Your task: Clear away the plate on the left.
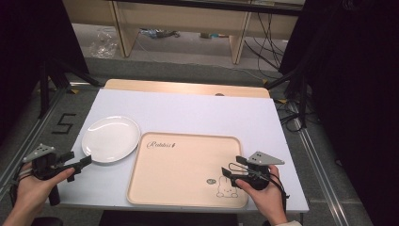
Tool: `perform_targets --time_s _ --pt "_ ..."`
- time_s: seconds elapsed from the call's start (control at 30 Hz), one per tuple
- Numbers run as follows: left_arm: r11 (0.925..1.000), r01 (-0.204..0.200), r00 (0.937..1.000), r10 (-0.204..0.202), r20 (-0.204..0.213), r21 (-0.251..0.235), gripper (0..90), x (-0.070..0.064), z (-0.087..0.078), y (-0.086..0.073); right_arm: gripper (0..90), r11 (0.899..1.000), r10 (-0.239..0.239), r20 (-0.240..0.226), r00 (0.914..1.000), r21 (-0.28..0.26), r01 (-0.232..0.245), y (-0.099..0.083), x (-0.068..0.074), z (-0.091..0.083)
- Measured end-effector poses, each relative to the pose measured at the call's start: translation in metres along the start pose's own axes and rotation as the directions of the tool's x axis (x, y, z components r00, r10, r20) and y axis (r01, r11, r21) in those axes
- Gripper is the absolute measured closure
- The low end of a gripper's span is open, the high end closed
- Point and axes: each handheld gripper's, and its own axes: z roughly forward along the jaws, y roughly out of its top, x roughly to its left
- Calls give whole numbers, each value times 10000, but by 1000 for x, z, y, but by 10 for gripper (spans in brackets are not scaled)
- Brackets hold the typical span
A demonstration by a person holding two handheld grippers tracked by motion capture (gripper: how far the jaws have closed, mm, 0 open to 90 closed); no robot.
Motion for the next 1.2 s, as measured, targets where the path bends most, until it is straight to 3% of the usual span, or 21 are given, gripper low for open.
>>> perform_targets --time_s 0.17,0.2,0.33,0.43,0.47,0.5,0.53,0.57,0.63,0.67,0.77,0.83,0.87,1.03,1.07,1.2 --pt "9996 -200 9996 204 212 -178 195 -2 0 1 260 10000 4 11 10000 35 -4 0 1 0" --pt "9996 -200 9996 204 212 -178 197 -2 0 1 260 9997 227 -17 9997 -37 -227 0 3 1" --pt "9996 -229 9992 233 310 -144 201 -2 1 0 260 10000 45 14 10000 3 -45 0 1 0" --pt "9985 -336 9975 362 606 -435 220 -3 1 1 260 10000 -4 3 10000 42 4 0 0 0" --pt "9979 -357 9965 397 740 -539 226 -5 0 2 260 10000 45 18 10000 4 -45 0 1 0" --pt "9973 -420 9948 473 906 -597 236 -5 0 2 260 9995 321 -274 9991 80 -319 0 2 1" --pt "9973 -420 9948 473 906 -597 245 -5 0 2 260 9996 254 -168 9995 144 -251 0 2 0" --pt "9971 -412 9902 494 1307 -647 250 -8 1 2 260 9998 203 -39 9998 -43 -203 0 2 1" --pt "9960 -441 9844 566 1666 -776 256 -10 2 2 260 9996 282 -33 9996 6 -282 0 3 1" --pt "9956 -464 9819 605 1797 -818 262 -10 2 2 260 9999 107 16 9999 51 -107 0 2 0" --pt "9947 -446 9778 625 2002 -928 268 -11 2 3 260 9996 267 -161 9995 141 -264 0 2 0" --pt "9950 -375 9746 569 2164 -930 274 -11 2 2 260 9989 450 -190 9988 164 -447 0 4 0" --pt "9958 -191 9711 398 2352 -897 279 -10 2 2 260 10000 -7 91 10000 -38 7 0 1 1" --pt "9965 62 9696 144 2442 -834 288 -8 2 2 260 9999 -43 145 9999 111 41 0 2 0" --pt "9965 281 9706 -83 2406 -792 301 -6 3 2 260 10000 68 31 10000 12 -69 0 2 1" --pt "9983 414 9765 -317 2131 -411 320 0 7 4 260 10000 -8 97 10000 14 8 0 1 1"
